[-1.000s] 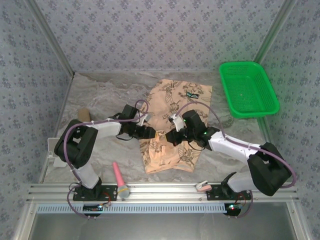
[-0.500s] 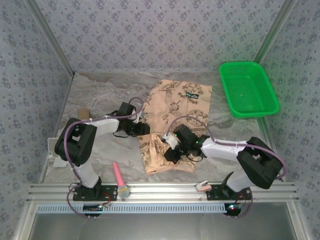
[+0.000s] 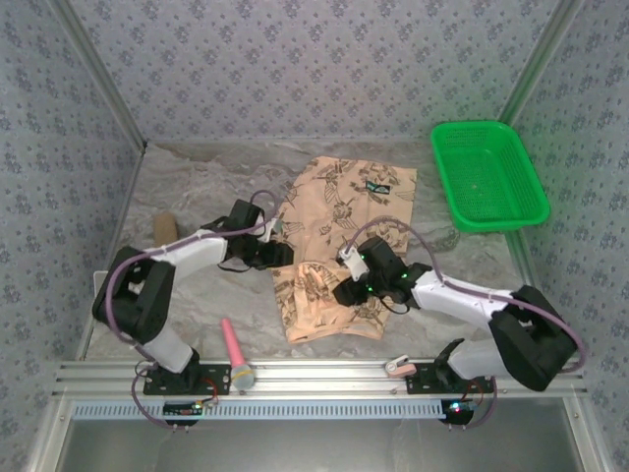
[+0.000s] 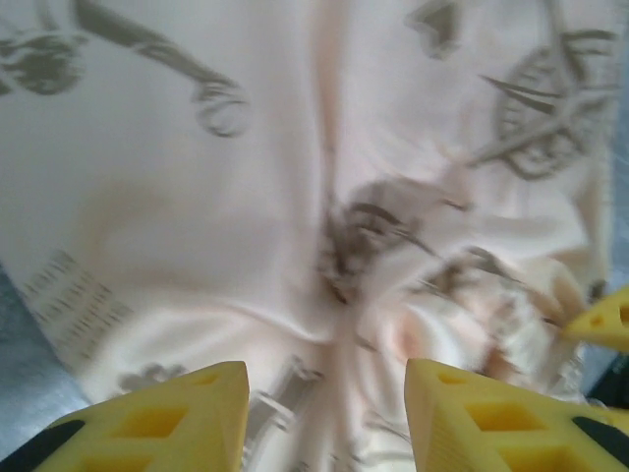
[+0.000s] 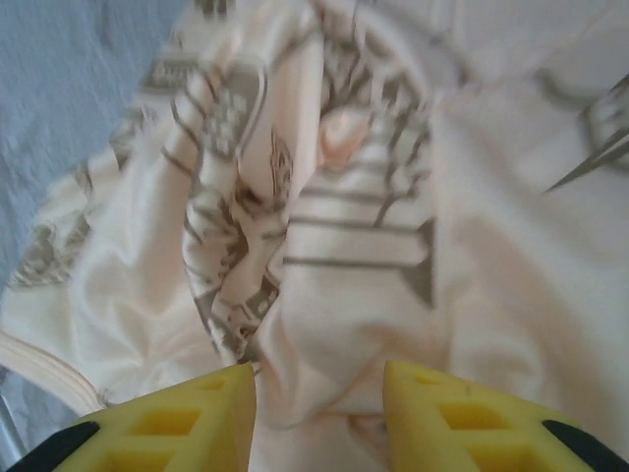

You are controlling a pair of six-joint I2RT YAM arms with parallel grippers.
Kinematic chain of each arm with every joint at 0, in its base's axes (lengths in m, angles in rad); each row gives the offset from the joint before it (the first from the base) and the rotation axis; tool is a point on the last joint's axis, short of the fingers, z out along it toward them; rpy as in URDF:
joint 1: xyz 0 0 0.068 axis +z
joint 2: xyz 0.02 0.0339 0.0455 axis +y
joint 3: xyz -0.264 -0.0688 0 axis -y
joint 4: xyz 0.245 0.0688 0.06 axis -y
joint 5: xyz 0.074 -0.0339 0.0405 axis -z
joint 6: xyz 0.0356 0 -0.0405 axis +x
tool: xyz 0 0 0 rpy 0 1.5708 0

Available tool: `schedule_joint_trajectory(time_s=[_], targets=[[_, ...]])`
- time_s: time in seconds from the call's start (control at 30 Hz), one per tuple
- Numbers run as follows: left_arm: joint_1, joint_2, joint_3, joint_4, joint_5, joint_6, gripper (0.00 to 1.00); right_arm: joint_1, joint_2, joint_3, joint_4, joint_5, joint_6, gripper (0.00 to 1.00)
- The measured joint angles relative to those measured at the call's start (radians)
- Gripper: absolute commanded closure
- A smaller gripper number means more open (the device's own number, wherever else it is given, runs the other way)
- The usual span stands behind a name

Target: Fold the inside-out t-shirt

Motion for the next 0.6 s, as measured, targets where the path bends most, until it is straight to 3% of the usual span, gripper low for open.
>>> schedule_joint_trajectory(time_s=[0.17,0.4,0.43,0.47,0.5,0.53,0.6], targets=[[-0.072,-0.087,0.008,0.019,0.027,-0.051,0.48,0.019,0.028,0.143,-0.029,0.068,0.007,0.56],[-0.137,0.107,0.036,0.041,0.018,-0.128,0.56,0.071,0.2,0.19,-0.014,0.121,0.025,0.56],[-0.138,0.129,0.036,0.04,0.011,-0.137,0.59,0.083,0.228,0.19,-0.005,0.137,0.038,0.64],[-0.139,0.144,0.036,0.04,0.006,-0.143,0.64,0.093,0.247,0.189,0.002,0.152,0.048,0.78],[-0.14,0.153,0.036,0.04,0.0,-0.147,0.75,0.102,0.266,0.185,0.013,0.172,0.062,0.93],[-0.14,0.156,0.035,0.041,-0.004,-0.151,0.86,0.108,0.276,0.18,0.019,0.188,0.074,1.0],[-0.137,0.151,0.024,0.08,0.014,-0.167,1.0,0.098,0.268,0.16,0.03,0.208,0.101,1.0]])
